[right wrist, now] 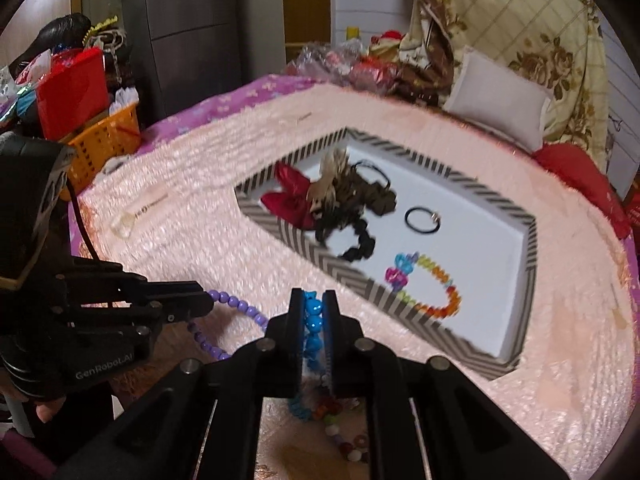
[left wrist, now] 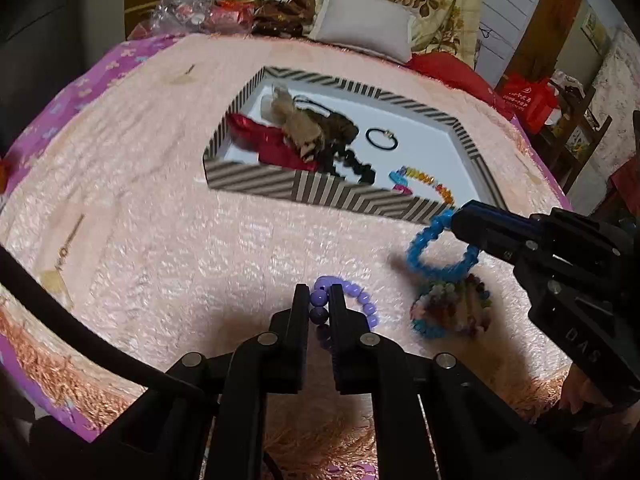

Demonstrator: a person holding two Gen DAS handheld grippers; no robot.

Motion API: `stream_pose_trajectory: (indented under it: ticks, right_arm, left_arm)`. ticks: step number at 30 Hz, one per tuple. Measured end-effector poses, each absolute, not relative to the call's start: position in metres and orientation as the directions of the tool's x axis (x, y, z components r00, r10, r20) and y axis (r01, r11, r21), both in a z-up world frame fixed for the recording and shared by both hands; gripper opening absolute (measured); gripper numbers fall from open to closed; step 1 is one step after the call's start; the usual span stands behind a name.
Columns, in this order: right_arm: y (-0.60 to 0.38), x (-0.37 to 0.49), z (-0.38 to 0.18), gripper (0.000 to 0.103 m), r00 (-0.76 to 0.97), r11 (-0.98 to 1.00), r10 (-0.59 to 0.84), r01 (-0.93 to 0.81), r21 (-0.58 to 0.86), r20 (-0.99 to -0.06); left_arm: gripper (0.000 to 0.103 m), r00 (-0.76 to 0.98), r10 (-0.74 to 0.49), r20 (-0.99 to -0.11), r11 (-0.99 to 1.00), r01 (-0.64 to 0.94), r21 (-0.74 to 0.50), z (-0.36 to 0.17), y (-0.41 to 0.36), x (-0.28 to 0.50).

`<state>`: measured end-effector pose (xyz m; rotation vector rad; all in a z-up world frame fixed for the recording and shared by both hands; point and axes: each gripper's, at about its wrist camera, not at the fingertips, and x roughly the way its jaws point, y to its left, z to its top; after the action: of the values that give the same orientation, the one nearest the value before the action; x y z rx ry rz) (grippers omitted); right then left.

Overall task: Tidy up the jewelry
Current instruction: 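Grasp the purple bead bracelet with the left gripper while the right grasps the blue bracelet, then carry both bracelets over the striped box and open both grippers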

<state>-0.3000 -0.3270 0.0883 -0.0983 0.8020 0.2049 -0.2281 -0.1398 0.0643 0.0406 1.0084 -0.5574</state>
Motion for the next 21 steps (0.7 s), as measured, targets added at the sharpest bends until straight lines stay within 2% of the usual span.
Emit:
stream_pose_trajectory:
  ticks: [21]
  right_arm:
    - [-0.375, -0.291, 0.130, 0.008, 0.721, 0.991, 0.099, -0.132, 0.005, -0.685]
  left_arm:
    - [0.011, 0.483, -0.433, -0.761, 0.848, 0.505, -0.162, 0.128, -0.154, -0.204]
